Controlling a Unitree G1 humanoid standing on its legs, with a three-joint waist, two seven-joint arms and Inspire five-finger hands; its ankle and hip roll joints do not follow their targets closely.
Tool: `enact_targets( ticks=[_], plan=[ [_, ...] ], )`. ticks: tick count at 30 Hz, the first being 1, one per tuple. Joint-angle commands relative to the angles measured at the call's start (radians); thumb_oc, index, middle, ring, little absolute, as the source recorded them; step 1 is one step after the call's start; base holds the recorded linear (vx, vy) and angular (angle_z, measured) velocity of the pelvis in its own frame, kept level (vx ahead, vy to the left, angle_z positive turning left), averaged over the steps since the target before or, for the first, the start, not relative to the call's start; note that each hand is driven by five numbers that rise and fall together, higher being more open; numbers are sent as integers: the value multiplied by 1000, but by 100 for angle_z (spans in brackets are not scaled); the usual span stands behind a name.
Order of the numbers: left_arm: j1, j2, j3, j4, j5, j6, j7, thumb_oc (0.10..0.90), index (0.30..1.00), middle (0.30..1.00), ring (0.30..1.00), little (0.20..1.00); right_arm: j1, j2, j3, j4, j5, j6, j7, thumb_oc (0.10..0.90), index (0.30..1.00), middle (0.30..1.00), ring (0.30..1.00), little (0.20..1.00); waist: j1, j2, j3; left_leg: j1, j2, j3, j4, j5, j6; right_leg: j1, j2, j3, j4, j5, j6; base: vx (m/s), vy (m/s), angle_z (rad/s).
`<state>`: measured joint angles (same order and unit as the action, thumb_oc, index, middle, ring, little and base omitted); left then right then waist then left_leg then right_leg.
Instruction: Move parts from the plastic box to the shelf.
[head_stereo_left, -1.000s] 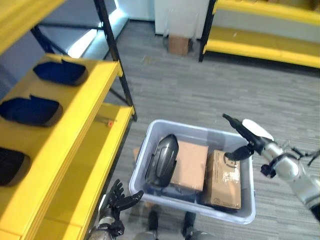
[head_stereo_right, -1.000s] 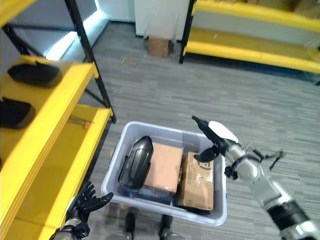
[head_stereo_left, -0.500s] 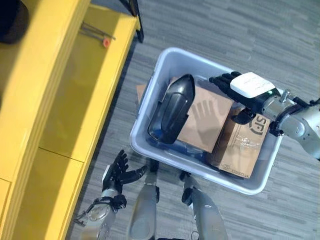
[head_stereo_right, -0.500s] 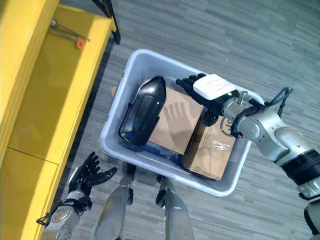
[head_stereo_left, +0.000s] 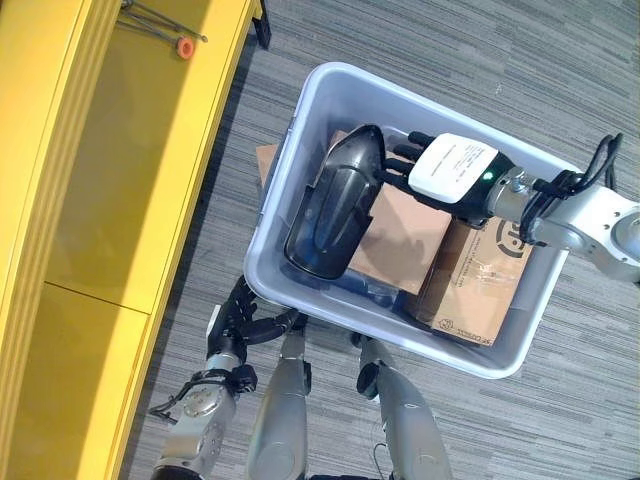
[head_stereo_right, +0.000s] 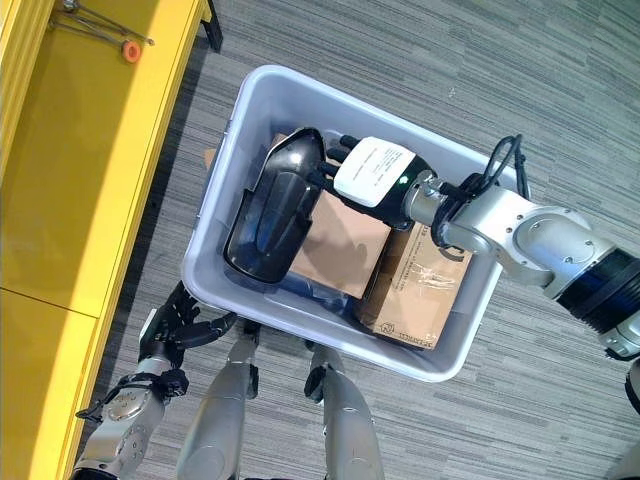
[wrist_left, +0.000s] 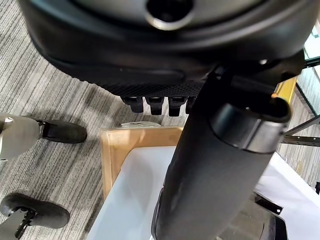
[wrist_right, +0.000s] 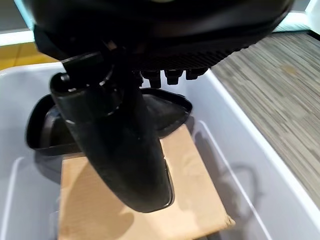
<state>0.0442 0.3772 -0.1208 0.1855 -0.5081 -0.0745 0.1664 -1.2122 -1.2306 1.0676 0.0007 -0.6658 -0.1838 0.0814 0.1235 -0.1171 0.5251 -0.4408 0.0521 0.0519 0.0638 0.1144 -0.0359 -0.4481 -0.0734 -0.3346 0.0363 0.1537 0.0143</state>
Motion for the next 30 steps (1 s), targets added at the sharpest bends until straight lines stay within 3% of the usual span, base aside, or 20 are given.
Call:
enact_targets(
  ticks=[1,13,30],
  plan=[
    [26,33,31,-91,-35,-70,17,900,1000,1000,1000,1000,-118,-56,-16,-112,-7,-2,-51,900,1000,1000,1000,1000,-10,-26,-29,-11,8,22,103,-95,-28,68,5,3,45,-92,84,0,0,0],
    [18,31,29,-105,-33,-65,33,900,1000,1000,1000,1000,-100,-15,-42,-195,-23,-19,-47,900,1000,1000,1000,1000,-4,-40,-19,-8,5,13,99,-96,-30,86,11,-3,29,-91,82,0,0,0],
    [30,38,25,-139,-25,-77,55,900,1000,1000,1000,1000,-85,78,-30,-92,-28,8,-53,900,1000,1000,1000,1000,17,-37,-5,-90,-3,-15,114,-93,-29,27,8,-28,35,-92,83,2,-7,4]
  ],
)
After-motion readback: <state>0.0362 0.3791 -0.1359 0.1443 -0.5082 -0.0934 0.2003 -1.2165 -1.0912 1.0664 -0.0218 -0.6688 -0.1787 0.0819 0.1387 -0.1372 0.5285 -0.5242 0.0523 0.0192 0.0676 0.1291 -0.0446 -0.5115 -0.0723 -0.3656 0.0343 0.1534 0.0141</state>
